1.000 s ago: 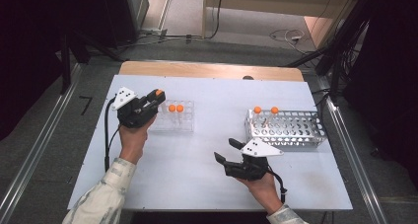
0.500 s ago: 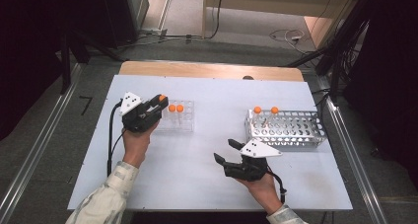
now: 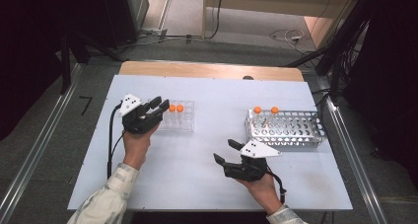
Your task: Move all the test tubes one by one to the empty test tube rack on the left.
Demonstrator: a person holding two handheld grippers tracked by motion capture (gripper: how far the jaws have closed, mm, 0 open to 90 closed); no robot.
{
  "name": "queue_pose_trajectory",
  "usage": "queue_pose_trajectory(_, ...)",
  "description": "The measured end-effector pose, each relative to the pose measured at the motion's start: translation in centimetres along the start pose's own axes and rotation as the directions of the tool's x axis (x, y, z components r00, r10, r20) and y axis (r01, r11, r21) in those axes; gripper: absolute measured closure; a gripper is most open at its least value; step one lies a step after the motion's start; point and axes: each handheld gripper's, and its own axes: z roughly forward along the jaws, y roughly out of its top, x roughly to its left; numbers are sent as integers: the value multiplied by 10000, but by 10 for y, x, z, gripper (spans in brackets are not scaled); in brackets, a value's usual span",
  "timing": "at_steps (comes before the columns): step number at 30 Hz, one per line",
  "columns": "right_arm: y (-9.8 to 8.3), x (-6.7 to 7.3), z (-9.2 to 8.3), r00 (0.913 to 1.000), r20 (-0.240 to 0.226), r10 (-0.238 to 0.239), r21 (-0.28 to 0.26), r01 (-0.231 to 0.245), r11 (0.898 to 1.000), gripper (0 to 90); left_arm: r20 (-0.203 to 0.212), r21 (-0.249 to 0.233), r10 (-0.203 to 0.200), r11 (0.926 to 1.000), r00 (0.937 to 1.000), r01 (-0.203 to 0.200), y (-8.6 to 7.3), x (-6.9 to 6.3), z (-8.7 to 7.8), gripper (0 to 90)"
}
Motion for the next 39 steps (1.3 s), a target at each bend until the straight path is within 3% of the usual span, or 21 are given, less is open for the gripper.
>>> queue_pose_trajectory(4,0,0,0,10000,11,-3,9,3,10000,306,38,-69,-114,9999,9999,114,0,0,-2,574)
queue_pose_trajectory(5,0,-1,0,10000,21,7,3,-7,10000,306,117,-210,-393,9990,9992,396,-1,1,-5,559)
queue_pose_trajectory(7,0,-2,0,10000,45,32,6,-32,10000,306,176,-277,-533,9982,9984,538,-3,1,-8,555)
queue_pose_trajectory(16,-2,-7,-3,9997,229,76,-10,-76,10000,308,644,-210,-553,9982,9964,568,-9,-6,-26,520)
queue_pose_trajectory(23,-3,-22,-9,9968,732,323,-109,-316,9994,313,978,54,-484,9988,9940,481,-17,-16,-37,446)
queue_pose_trajectory(30,-4,-39,-16,9902,1203,702,-181,-686,9975,313,1286,664,-577,9966,9900,495,-30,-30,-34,302)
queue_pose_trajectory(39,-5,-64,-29,9744,1944,1126,-598,-1028,9929,319,1513,911,-518,9951,9871,383,-35,-37,-32,275)
